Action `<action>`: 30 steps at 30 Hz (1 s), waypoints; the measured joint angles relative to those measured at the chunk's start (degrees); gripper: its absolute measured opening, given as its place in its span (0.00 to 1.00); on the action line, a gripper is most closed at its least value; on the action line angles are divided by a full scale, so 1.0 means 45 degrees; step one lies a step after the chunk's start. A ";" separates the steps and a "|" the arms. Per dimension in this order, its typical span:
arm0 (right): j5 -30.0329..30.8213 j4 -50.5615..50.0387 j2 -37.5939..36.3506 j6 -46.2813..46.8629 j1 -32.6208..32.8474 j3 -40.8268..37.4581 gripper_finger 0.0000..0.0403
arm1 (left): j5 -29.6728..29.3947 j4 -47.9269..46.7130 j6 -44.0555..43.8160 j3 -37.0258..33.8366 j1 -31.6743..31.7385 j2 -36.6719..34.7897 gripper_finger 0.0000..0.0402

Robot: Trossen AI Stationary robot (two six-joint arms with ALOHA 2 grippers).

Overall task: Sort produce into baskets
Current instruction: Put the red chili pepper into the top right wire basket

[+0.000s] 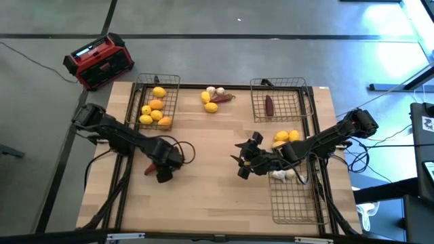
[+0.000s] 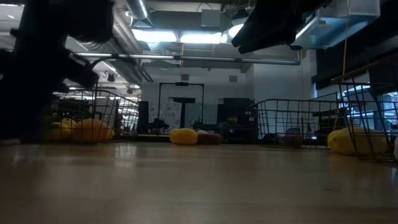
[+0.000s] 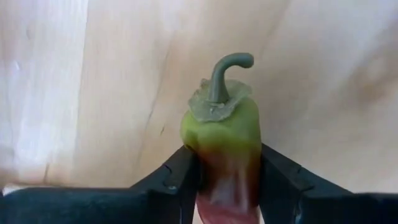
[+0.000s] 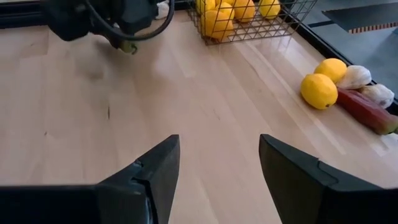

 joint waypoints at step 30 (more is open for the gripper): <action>-0.2805 0.3212 0.1284 0.0025 -0.0918 -0.0609 0.76 | -0.3480 1.0266 0.4358 0.0226 -0.0039 -0.3322 0.30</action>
